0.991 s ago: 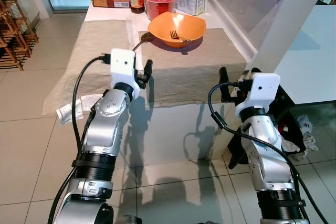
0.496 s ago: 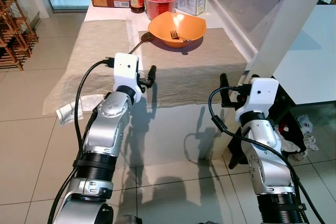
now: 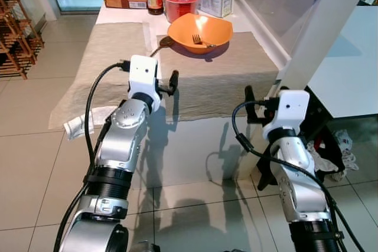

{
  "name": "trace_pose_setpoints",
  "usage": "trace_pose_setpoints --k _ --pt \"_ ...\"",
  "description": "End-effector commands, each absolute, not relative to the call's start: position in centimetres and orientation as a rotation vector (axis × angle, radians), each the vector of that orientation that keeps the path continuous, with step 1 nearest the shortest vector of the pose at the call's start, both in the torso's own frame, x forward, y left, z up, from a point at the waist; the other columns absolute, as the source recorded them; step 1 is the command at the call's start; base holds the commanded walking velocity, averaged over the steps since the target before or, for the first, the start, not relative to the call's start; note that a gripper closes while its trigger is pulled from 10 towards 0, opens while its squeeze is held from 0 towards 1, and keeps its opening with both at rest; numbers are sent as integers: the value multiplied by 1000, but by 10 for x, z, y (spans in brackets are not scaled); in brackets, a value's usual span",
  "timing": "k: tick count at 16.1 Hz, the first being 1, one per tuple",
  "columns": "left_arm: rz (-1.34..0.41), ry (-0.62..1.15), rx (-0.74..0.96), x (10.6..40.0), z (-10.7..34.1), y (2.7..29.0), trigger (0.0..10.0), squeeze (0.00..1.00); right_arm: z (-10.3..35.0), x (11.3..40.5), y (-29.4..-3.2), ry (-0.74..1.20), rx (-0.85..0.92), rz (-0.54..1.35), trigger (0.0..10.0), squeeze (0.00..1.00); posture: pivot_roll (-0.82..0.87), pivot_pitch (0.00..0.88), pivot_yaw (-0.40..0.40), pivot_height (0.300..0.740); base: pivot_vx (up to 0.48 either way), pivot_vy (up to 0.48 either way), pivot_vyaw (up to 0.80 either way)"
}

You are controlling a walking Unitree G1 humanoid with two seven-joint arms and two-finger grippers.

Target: Setting the table

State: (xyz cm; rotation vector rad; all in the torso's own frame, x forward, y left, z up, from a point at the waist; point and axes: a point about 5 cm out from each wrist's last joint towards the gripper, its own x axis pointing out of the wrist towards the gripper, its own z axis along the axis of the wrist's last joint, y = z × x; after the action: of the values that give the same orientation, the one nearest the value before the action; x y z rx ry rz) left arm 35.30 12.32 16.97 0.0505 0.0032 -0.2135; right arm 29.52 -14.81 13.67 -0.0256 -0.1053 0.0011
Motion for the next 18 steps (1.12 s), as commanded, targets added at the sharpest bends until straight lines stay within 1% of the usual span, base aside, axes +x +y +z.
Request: trace_pose_setpoints --k 1,5,10,12,18 --pt "-231 13 46 355 170 119 10000 0 140 295 -149 -118 -34 -2 10000 0 -60 0 -5 740 0 480 0" --pt "-246 19 53 355 169 114 10000 0 139 295 -148 -116 -32 2 10000 0 -61 0 -3 740 0 480 0" --pt "-259 1 104 355 172 109 10000 0 140 294 -147 -124 -42 8 10000 0 -63 0 -2 740 0 0 0" --pt "-271 -15 78 355 175 107 10000 0 140 294 -146 -124 -44 11 10000 0 -63 0 -2 740 397 0 0" --pt "-303 -42 88 354 180 100 10000 0 140 293 -145 -134 -50 17 10000 0 -65 0 2 740 480 0 0"
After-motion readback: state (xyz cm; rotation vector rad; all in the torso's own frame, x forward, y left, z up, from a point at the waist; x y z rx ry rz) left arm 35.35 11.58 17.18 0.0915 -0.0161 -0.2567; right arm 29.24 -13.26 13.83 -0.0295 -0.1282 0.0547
